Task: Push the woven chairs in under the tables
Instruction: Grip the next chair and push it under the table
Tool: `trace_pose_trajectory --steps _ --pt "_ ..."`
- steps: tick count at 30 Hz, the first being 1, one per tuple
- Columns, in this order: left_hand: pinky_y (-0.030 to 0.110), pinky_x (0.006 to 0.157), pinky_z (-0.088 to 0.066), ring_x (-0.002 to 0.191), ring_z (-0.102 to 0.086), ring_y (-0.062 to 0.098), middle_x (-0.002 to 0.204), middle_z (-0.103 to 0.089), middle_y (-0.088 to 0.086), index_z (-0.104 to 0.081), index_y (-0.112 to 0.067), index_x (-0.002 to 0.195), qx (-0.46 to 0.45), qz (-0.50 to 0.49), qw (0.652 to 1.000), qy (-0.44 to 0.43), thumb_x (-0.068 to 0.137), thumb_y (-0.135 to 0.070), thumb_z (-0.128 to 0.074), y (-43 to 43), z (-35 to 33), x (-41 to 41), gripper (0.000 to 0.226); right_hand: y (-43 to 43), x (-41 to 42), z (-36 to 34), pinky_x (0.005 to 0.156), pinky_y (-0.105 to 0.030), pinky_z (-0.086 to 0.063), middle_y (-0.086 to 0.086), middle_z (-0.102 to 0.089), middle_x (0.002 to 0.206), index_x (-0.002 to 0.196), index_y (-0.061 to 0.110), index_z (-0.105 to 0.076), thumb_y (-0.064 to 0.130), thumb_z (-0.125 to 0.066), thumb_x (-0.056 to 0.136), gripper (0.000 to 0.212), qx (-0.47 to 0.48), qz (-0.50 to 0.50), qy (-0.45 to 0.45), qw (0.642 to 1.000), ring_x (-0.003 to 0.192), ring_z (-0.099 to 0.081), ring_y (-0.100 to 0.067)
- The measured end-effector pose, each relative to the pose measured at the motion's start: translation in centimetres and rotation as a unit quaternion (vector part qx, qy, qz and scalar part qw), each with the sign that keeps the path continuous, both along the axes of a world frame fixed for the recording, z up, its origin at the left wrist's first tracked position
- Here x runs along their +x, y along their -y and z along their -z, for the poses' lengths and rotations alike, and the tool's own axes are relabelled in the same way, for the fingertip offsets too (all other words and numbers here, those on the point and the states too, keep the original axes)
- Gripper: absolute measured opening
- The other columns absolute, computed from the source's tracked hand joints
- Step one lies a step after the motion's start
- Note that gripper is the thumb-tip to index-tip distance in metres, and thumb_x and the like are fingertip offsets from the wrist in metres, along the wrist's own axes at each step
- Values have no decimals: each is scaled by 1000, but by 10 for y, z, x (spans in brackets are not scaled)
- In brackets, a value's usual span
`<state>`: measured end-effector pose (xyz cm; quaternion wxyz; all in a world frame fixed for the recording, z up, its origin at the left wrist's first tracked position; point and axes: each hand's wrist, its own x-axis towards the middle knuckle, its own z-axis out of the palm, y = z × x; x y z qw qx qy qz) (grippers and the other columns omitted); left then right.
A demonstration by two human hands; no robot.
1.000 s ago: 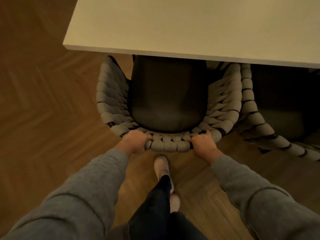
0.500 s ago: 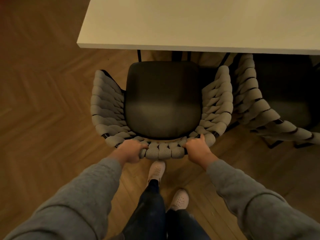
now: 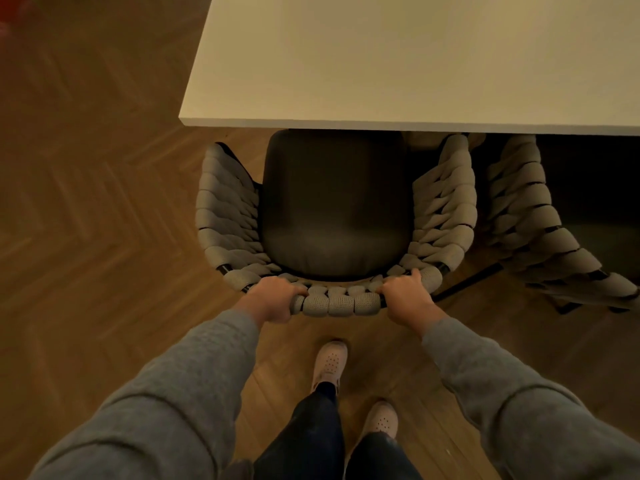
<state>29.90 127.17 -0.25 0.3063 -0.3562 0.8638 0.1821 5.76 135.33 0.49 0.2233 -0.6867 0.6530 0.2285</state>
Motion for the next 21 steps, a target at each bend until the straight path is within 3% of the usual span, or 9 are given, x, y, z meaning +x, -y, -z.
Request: trace_pose_trajectory --steps 9,17,21 --pt "31 74 -45 97 -59 21 112 -62 0 -45 -35 136 14 12 1000 10 85 -21 -58 32 -5 4 54 25 7 4 114 -58 -18 -2 -61 111 119 25 -60 15 -50 95 27 0 7 9 1000 108 -57 -23" --pt "31 78 -41 103 -58 20 115 -61 0 -49 -32 133 0 16 1000 0 90 -20 -54 26 -3 -12 45 23 -11 17 114 -57 -18 0 -58 125 122 29 -61 16 -49 95 32 26 7 -2 1000 116 -53 -22" --pt "32 82 -45 103 -58 20 113 -62 -1 -51 -32 131 -2 5 1000 -3 88 -20 -57 32 -6 -19 44 31 -18 17 113 -54 -22 1 -59 117 121 31 -61 18 -51 95 31 23 -1 -10 1000 112 -54 -22"
